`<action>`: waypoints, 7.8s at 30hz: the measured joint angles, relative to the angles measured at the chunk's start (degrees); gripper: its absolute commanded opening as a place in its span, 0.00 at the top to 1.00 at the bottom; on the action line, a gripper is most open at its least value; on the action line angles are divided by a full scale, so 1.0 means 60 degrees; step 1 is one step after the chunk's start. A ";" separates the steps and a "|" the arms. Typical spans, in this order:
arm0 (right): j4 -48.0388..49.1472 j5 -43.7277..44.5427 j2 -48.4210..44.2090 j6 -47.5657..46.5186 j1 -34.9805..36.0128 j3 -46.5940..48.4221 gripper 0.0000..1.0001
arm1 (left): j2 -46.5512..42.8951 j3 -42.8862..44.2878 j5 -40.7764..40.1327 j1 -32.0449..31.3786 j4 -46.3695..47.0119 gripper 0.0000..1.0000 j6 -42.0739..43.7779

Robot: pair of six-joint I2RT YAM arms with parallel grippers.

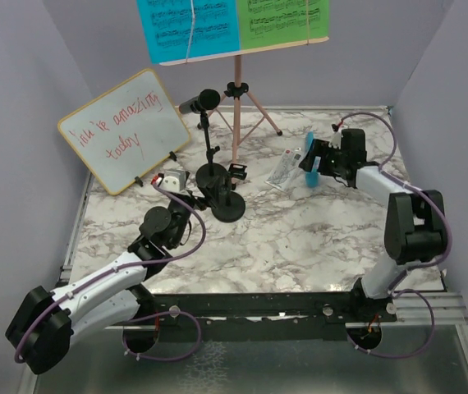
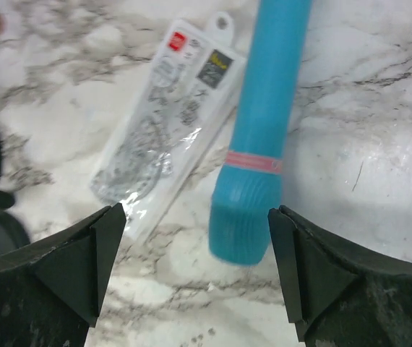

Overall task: Pack up the instrument practice props
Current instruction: Place the microphone at the center of the board, then pick up the microphone stand at the center of the board, then place the microphone stand at the center of the board, then move the microphone stand with the microphone to the center of the board.

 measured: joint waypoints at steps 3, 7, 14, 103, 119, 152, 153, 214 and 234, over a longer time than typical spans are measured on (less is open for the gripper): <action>0.0769 -0.0295 -0.1297 -0.0029 0.0095 -0.1045 0.11 | -0.0204 -0.0186 -0.0215 0.0000 -0.0321 0.01 -0.0171; 0.1960 -0.0583 -0.2750 -0.0036 0.0517 -0.2350 0.10 | -0.0572 -0.0444 -0.0415 0.0000 -0.0608 0.01 -0.0492; 0.4135 -0.0943 -0.4204 -0.0211 0.2266 -0.4921 0.10 | -0.2240 -0.1424 -0.0659 -0.0062 -0.1024 0.01 -0.1271; 0.8131 0.3825 -0.1978 -0.0991 -0.2903 -0.4397 1.00 | -0.5901 -0.3184 -0.2328 -0.0554 -0.3286 0.01 -0.1898; 0.8473 0.3220 -0.0098 -0.1475 -0.3763 -0.3009 0.99 | -0.5829 -0.3184 -0.2393 -0.0561 -0.3260 0.01 -0.1690; 0.6747 0.0178 -0.0605 -0.3523 -0.5027 -0.3304 0.34 | -0.6244 -0.3184 -0.2346 -0.0561 -0.3242 0.01 -0.1581; 0.6626 0.0178 -0.0685 -0.3530 -0.5027 -0.3373 0.30 | -0.6251 -0.3184 -0.2346 -0.0561 -0.3242 0.01 -0.1585; 0.2626 -0.2663 -1.1315 0.0368 0.0339 -0.7078 0.07 | 0.3512 0.1235 0.3016 0.2809 0.2521 0.10 -0.0874; 0.3563 -0.2448 -1.1657 0.0233 0.1435 -0.7792 0.07 | 0.7624 0.3861 0.7967 0.4969 0.4852 0.36 -0.0637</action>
